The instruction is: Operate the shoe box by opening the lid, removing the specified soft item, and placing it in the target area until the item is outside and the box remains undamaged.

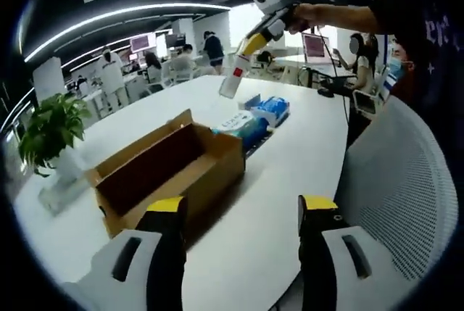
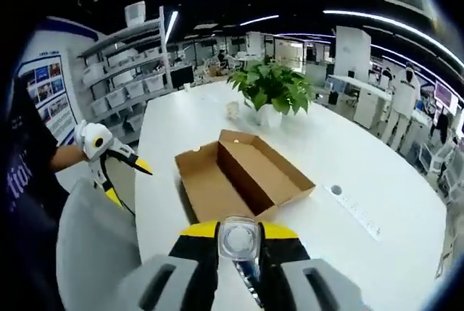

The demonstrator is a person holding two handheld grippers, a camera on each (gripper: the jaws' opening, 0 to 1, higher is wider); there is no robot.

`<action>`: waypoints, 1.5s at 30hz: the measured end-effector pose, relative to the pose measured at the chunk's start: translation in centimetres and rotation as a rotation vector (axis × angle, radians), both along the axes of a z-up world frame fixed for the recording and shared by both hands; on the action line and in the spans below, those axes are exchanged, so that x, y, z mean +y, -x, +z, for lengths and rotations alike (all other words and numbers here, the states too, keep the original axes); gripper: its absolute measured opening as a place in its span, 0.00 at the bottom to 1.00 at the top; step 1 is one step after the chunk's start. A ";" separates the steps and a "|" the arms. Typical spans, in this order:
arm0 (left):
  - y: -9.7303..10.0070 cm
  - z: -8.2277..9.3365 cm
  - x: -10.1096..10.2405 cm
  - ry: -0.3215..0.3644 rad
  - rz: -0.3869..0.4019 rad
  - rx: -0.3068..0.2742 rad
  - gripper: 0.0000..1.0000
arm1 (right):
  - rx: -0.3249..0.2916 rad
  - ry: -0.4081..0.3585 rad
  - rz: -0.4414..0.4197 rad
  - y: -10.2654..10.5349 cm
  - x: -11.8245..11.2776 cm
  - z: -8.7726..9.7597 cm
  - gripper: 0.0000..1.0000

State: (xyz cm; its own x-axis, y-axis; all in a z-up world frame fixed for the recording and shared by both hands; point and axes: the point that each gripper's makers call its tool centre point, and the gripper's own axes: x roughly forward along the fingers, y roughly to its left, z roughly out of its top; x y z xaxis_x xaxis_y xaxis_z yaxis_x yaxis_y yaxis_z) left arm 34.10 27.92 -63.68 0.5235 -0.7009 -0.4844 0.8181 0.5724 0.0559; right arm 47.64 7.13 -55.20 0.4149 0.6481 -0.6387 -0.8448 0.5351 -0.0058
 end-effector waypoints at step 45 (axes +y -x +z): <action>2.8 1.7 4.5 0.154 0.161 -0.044 0.98 | -0.020 0.569 0.389 -9.9 -3.9 -12.0 0.16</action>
State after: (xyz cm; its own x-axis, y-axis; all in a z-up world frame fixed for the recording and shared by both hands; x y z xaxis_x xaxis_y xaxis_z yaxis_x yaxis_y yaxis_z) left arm 31.26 32.40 -61.98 0.6532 -0.6704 -0.3521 0.7140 0.7001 -0.0085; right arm 57.53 3.25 -67.24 0.2351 0.3184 -0.9183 -0.9716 0.1021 -0.2134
